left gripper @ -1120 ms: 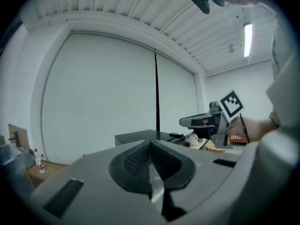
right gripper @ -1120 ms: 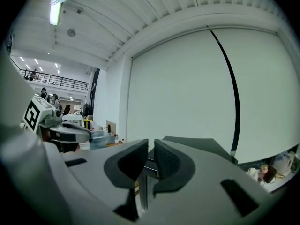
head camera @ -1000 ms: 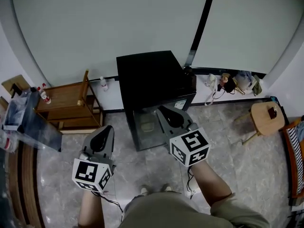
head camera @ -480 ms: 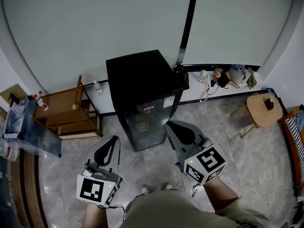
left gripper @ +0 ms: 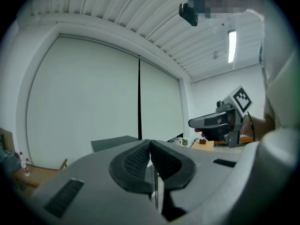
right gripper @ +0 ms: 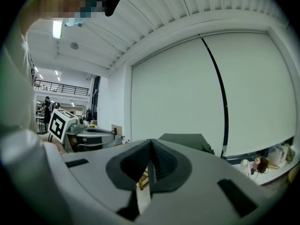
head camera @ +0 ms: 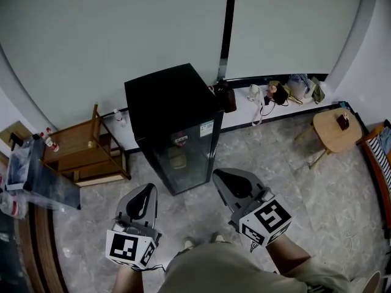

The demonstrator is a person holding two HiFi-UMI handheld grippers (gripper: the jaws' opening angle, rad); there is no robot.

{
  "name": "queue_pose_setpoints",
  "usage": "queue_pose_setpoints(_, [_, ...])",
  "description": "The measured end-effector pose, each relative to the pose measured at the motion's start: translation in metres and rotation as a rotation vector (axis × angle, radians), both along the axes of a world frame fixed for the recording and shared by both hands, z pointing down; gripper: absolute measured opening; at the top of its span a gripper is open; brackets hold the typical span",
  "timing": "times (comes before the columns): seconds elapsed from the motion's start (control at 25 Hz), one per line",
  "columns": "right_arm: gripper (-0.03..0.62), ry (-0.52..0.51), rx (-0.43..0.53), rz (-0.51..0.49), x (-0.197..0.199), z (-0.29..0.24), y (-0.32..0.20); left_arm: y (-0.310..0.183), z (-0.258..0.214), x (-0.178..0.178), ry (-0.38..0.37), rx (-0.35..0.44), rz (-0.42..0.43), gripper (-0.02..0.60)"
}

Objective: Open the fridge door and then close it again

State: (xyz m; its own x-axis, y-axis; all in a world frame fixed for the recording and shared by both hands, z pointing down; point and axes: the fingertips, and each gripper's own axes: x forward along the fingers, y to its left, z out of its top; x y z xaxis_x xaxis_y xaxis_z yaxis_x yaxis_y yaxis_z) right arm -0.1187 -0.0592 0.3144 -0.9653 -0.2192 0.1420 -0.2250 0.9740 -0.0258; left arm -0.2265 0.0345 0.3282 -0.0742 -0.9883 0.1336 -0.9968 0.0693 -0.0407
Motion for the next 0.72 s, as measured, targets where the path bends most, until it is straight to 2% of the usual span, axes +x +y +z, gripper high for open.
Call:
queue_pose_setpoints(0.32, [-0.003, 0.04, -0.039, -0.003, 0.015, 0.024, 0.003, -0.003, 0.019, 0.022, 0.021, -0.042, 0.022, 0.008])
queue_pose_setpoints(0.72, [-0.003, 0.041, -0.019, -0.022, 0.012, 0.019, 0.011, 0.0, 0.016, 0.026, 0.017, -0.046, 0.023, 0.008])
